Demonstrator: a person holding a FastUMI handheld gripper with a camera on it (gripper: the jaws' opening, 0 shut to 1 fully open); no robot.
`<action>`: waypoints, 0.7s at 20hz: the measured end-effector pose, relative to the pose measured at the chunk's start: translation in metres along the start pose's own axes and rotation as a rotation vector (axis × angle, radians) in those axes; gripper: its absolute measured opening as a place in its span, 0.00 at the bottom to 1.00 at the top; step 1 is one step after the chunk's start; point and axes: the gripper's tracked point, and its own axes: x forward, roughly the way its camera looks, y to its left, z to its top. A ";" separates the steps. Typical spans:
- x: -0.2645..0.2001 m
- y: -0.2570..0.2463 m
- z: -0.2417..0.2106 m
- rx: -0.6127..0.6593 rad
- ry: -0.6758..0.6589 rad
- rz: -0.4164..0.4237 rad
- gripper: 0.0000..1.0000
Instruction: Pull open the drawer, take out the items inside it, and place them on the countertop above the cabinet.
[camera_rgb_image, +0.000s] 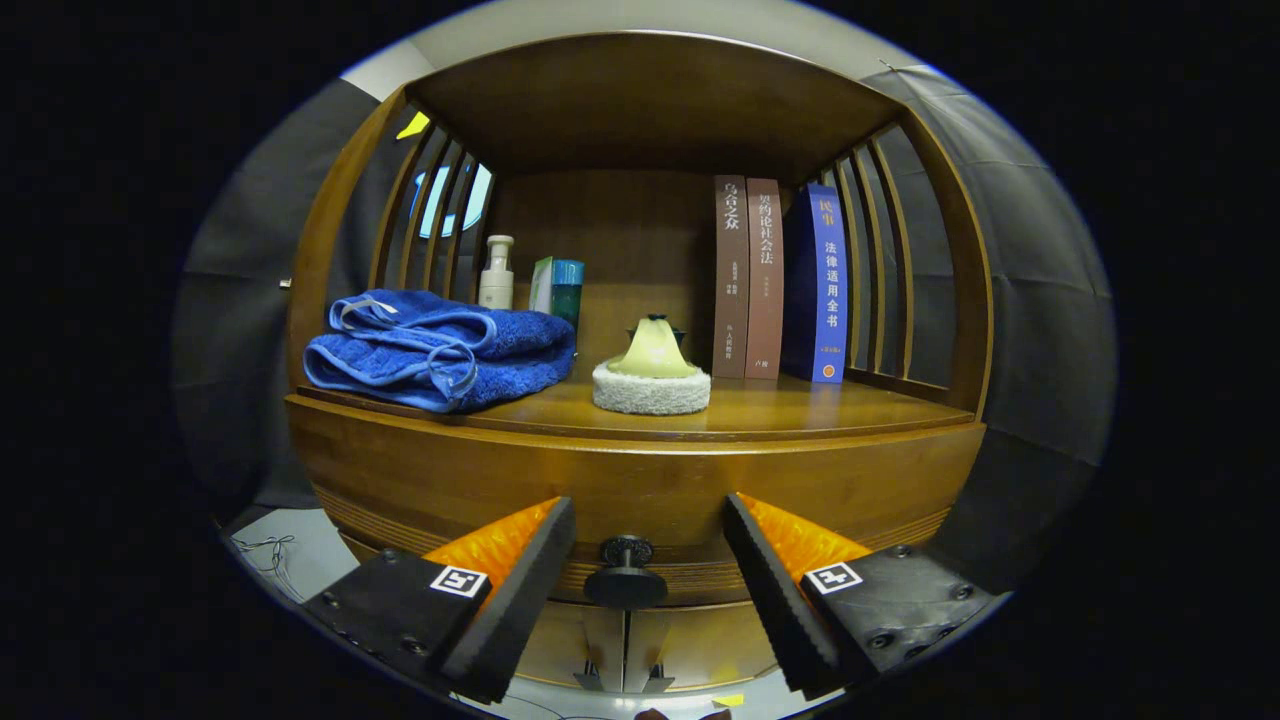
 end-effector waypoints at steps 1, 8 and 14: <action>-0.009 0.002 0.011 -0.009 -0.011 0.003 0.99; -0.077 0.010 0.113 -0.023 -0.084 0.013 0.99; -0.135 0.006 0.196 0.075 -0.096 0.024 1.00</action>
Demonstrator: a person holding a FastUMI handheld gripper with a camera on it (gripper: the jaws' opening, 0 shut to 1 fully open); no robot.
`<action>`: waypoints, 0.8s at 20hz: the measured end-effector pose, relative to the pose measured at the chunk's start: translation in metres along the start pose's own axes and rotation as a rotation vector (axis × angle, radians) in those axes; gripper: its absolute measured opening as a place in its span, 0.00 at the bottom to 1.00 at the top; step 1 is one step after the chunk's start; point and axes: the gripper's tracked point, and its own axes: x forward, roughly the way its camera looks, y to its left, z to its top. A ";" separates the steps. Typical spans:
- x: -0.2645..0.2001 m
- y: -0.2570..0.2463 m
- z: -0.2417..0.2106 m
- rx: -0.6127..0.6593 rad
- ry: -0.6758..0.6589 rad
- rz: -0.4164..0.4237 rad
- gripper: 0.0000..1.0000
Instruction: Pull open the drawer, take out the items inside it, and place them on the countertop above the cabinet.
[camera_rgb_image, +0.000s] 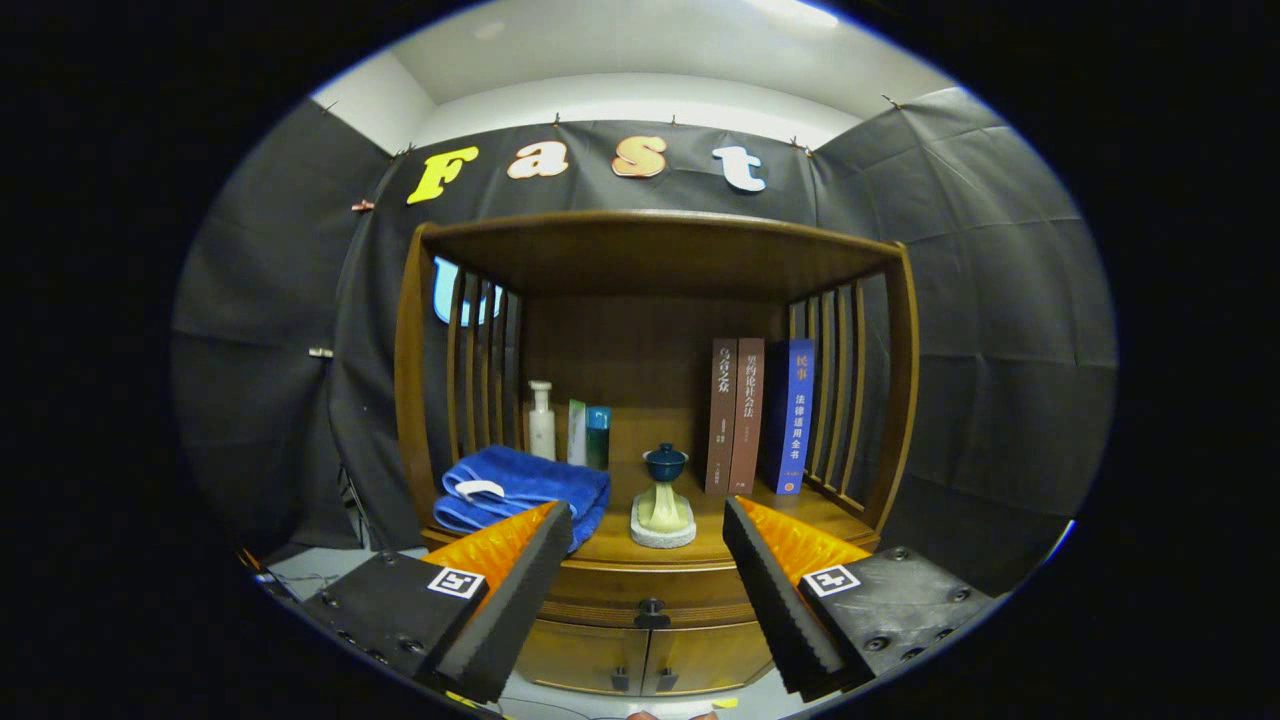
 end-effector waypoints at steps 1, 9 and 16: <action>-0.007 0.000 0.015 0.017 -0.006 0.006 1.00; -0.061 -0.004 0.074 0.051 -0.011 -0.020 0.99; -0.082 0.015 0.067 0.009 0.000 0.027 0.99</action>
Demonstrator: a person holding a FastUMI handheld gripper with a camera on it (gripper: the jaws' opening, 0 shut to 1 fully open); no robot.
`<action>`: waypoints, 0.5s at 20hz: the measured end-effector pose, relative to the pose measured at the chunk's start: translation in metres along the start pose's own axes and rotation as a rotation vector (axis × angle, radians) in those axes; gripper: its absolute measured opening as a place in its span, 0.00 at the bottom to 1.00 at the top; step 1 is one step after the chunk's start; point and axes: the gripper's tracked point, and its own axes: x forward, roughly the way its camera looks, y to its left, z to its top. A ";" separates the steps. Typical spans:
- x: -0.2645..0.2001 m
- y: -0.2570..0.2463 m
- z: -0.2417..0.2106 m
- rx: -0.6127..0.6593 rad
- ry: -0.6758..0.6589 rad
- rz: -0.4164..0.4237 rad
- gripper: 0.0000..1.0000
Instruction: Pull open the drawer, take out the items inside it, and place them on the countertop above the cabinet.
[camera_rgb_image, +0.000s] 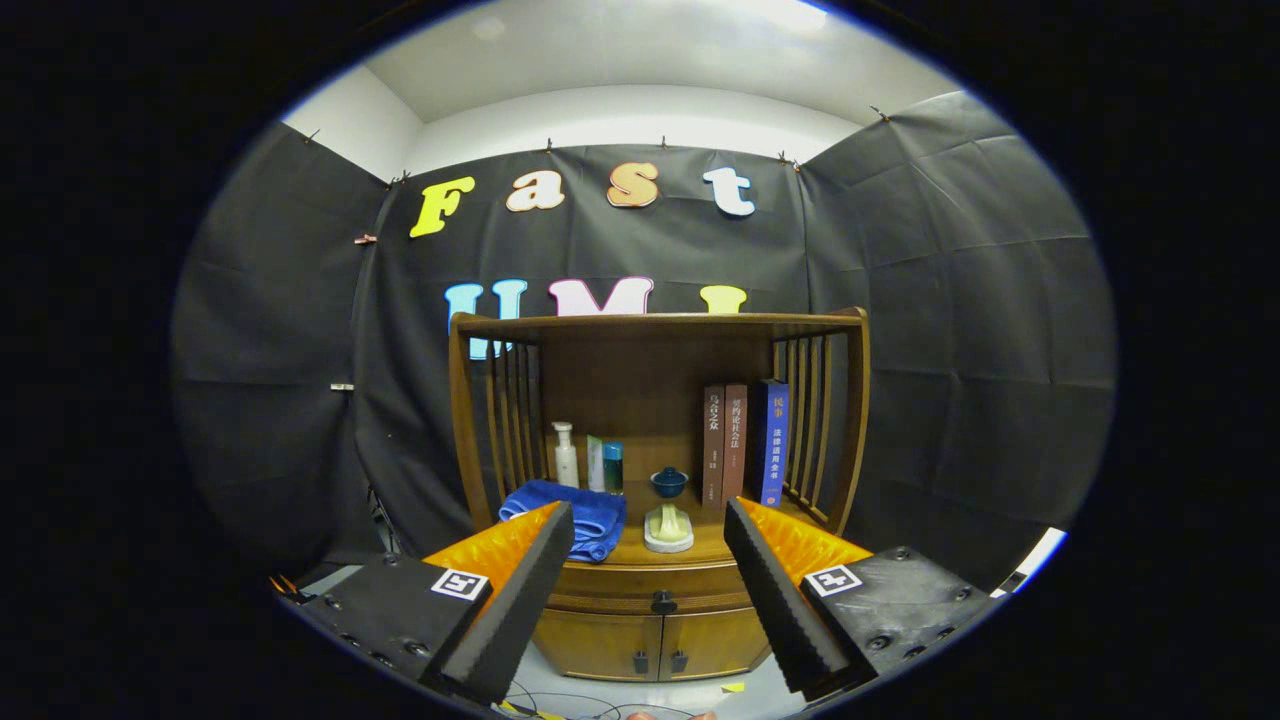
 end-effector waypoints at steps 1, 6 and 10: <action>0.000 0.002 0.000 0.002 -0.001 0.004 0.99; -0.002 0.007 0.003 0.008 -0.011 0.019 0.99; -0.002 0.006 0.003 -0.005 -0.013 0.012 0.99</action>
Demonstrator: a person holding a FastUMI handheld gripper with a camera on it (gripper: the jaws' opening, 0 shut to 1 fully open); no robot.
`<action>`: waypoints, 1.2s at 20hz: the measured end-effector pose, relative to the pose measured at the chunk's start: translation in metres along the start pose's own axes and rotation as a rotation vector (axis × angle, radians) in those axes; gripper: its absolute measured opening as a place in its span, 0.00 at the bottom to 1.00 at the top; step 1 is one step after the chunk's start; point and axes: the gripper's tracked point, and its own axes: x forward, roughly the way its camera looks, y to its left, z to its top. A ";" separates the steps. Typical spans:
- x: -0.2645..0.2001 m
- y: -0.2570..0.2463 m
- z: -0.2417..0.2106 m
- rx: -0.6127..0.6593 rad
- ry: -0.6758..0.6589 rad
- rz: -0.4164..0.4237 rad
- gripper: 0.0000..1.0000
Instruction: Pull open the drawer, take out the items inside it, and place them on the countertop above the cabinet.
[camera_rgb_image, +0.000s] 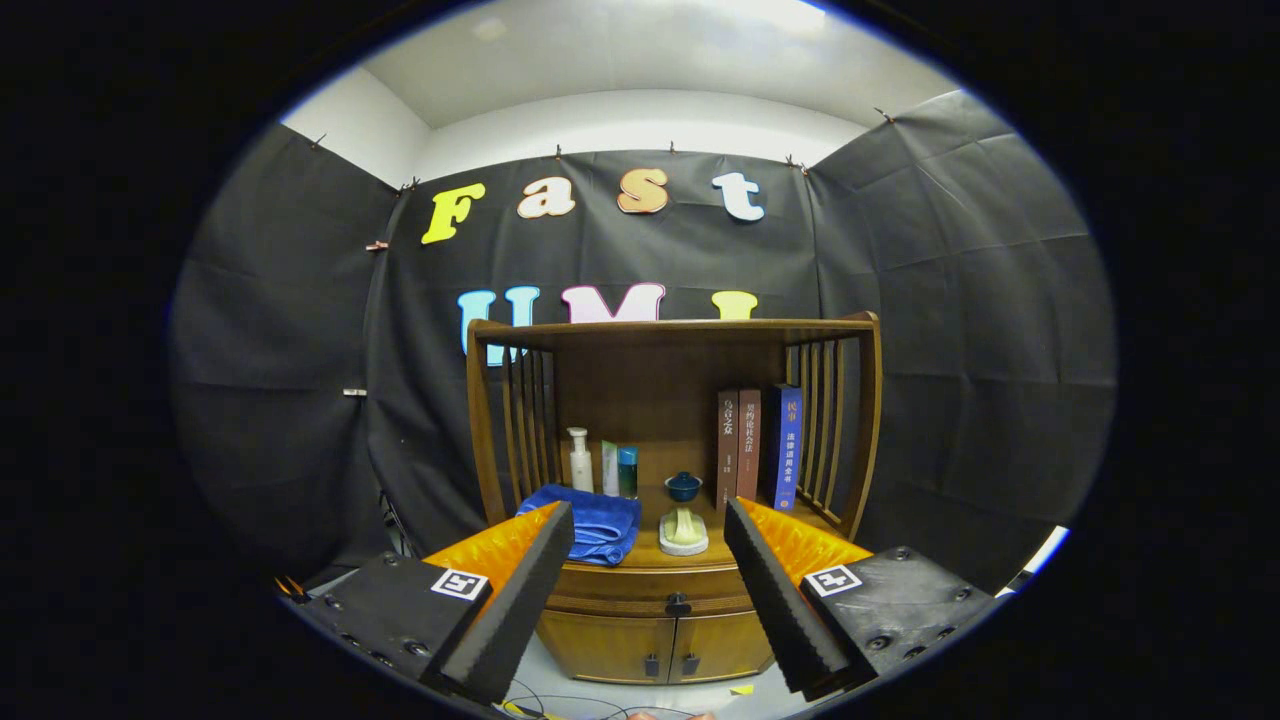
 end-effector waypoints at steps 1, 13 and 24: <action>-0.001 -0.001 0.001 0.003 -0.002 -0.003 0.99; -0.003 0.015 -0.002 0.020 -0.009 0.035 0.99; -0.005 0.026 -0.021 0.004 0.019 0.055 0.99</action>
